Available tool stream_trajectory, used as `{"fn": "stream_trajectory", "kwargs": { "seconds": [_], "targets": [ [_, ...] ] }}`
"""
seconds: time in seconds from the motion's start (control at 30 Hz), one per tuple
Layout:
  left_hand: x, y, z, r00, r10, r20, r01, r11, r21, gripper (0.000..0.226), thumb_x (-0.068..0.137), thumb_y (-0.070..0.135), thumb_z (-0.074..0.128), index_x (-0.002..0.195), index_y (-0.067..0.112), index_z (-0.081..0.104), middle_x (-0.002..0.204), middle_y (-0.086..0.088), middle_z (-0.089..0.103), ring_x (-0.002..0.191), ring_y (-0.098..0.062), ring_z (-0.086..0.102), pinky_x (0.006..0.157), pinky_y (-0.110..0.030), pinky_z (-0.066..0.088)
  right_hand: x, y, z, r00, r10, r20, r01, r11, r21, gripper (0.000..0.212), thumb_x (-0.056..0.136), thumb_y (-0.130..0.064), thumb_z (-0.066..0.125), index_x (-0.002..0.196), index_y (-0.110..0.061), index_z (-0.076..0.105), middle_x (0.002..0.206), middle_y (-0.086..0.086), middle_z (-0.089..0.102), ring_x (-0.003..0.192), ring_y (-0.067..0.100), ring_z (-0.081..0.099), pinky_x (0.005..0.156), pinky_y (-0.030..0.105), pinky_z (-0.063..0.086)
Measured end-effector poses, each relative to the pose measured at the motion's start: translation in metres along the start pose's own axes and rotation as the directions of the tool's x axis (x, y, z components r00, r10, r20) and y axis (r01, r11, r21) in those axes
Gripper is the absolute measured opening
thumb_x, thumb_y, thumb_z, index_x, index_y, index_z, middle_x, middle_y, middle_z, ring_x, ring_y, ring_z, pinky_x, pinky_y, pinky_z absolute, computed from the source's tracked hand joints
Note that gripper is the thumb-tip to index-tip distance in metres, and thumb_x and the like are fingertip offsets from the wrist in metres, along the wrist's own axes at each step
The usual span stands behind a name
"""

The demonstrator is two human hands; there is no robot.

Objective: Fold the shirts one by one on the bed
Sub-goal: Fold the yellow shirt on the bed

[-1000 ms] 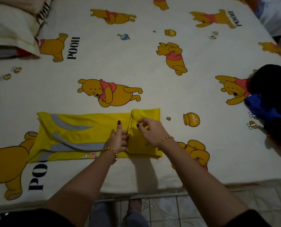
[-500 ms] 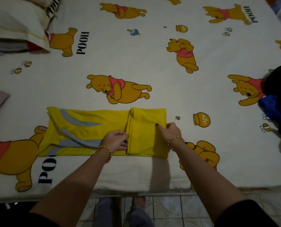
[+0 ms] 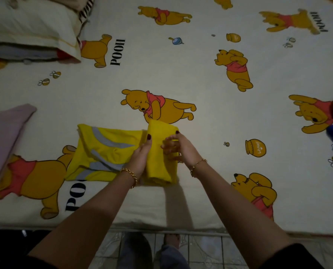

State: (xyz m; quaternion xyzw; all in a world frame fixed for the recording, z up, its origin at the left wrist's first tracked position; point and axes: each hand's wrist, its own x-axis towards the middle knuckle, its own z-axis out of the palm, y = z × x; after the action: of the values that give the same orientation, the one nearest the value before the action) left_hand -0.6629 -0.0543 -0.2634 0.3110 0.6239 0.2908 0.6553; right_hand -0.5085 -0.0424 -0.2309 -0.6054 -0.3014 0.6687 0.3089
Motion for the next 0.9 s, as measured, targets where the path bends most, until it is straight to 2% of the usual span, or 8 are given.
{"fn": "stream_trajectory", "kwargs": {
  "seconds": [0.03, 0.1, 0.17, 0.3, 0.5, 0.67, 0.8, 0.9],
  "targets": [
    [0.001, 0.001, -0.004, 1.0, 0.001, -0.008, -0.001, 1.0, 0.006, 0.075, 0.068, 0.074, 0.061, 0.121, 0.021, 0.059, 0.117, -0.004, 0.065, 0.106, -0.026, 0.061, 0.094, -0.048, 0.048, 0.002, -0.001, 0.006, 1.0, 0.021, -0.015, -0.02, 0.997, 0.081, 0.028, 0.1, -0.026, 0.027, 0.088, -0.014, 0.05, 0.08, 0.007, 0.063, 0.069, 0.018, 0.053, 0.063, 0.028, 0.039],
    [0.0, 0.003, -0.012, 0.997, 0.023, -0.074, -0.019, 0.998, 0.058, 0.034, 0.083, 0.04, 0.066, 0.105, 0.014, 0.062, 0.11, -0.009, 0.066, 0.101, -0.029, 0.061, 0.093, -0.045, 0.048, 0.008, 0.004, 0.015, 0.992, 0.006, -0.126, 0.013, 0.989, 0.149, 0.026, 0.098, -0.024, 0.026, 0.087, -0.016, 0.048, 0.078, 0.007, 0.065, 0.073, 0.021, 0.054, 0.066, 0.03, 0.042],
    [0.006, 0.002, -0.027, 0.987, 0.024, -0.158, -0.01, 0.996, 0.094, 0.004, 0.086, 0.018, 0.063, 0.088, 0.014, 0.061, 0.097, -0.012, 0.064, 0.096, -0.03, 0.059, 0.088, -0.046, 0.047, 0.015, 0.015, 0.02, 0.956, -0.043, -0.291, 0.067, 0.995, 0.073, 0.023, 0.097, -0.023, 0.03, 0.087, -0.018, 0.049, 0.079, 0.006, 0.063, 0.076, 0.024, 0.055, 0.068, 0.035, 0.045],
    [0.005, 0.015, -0.063, 0.96, 0.024, -0.279, 0.012, 0.992, 0.127, 0.017, 0.067, 0.032, 0.059, 0.07, 0.015, 0.055, 0.077, -0.006, 0.057, 0.082, -0.025, 0.053, 0.075, -0.039, 0.042, 0.023, 0.026, 0.028, 0.922, -0.05, -0.385, -0.047, 0.97, -0.238, 0.02, 0.096, -0.031, 0.049, 0.106, -0.014, 0.047, 0.092, 0.007, 0.06, 0.073, 0.018, 0.055, 0.069, 0.034, 0.045],
    [0.015, 0.018, -0.142, 0.928, 0.038, -0.371, 0.04, 0.979, 0.2, 0.009, 0.087, 0.013, 0.051, 0.078, 0.016, 0.052, 0.086, -0.011, 0.051, 0.079, -0.022, 0.048, 0.069, -0.033, 0.036, 0.029, 0.033, 0.082, 0.96, 0.166, -0.224, -0.219, 0.947, -0.235, 0.063, 0.081, -0.047, 0.07, 0.121, -0.009, 0.04, 0.104, 0.004, 0.044, 0.095, 0.02, 0.044, 0.077, 0.032, 0.037],
    [0.013, 0.007, -0.181, 0.899, 0.042, -0.435, 0.105, 0.945, 0.309, 0.017, 0.089, 0.017, 0.053, 0.1, 0.007, 0.06, 0.096, -0.012, 0.055, 0.086, -0.027, 0.051, 0.066, -0.031, 0.038, 0.041, 0.04, 0.113, 0.942, 0.254, -0.218, -0.3, 0.93, -0.213, 0.06, 0.07, -0.048, 0.079, 0.105, -0.008, 0.049, 0.099, 0.009, 0.052, 0.093, 0.026, 0.052, 0.071, 0.036, 0.044],
    [0.016, -0.003, -0.188, 0.887, 0.093, -0.452, 0.12, 0.899, 0.421, 0.057, 0.074, 0.035, 0.066, 0.122, 0.006, 0.056, 0.124, -0.014, 0.053, 0.108, -0.031, 0.053, 0.092, -0.042, 0.046, 0.042, 0.041, 0.121, 0.964, 0.152, -0.217, -0.193, 0.964, -0.181, 0.057, 0.078, -0.033, 0.076, 0.123, -0.006, 0.055, 0.123, 0.015, 0.058, 0.109, 0.033, 0.055, 0.088, 0.042, 0.047],
    [0.023, 0.0, -0.179, 0.902, 0.09, -0.423, 0.1, 0.908, 0.408, 0.051, 0.083, 0.018, 0.067, 0.129, 0.005, 0.049, 0.129, -0.015, 0.048, 0.112, -0.031, 0.051, 0.091, -0.036, 0.042, 0.041, 0.028, 0.114, 0.978, 0.045, -0.203, -0.084, 0.979, -0.186, 0.054, 0.081, -0.024, 0.074, 0.127, -0.006, 0.053, 0.125, 0.015, 0.058, 0.111, 0.033, 0.054, 0.089, 0.04, 0.046]
  ]
}}
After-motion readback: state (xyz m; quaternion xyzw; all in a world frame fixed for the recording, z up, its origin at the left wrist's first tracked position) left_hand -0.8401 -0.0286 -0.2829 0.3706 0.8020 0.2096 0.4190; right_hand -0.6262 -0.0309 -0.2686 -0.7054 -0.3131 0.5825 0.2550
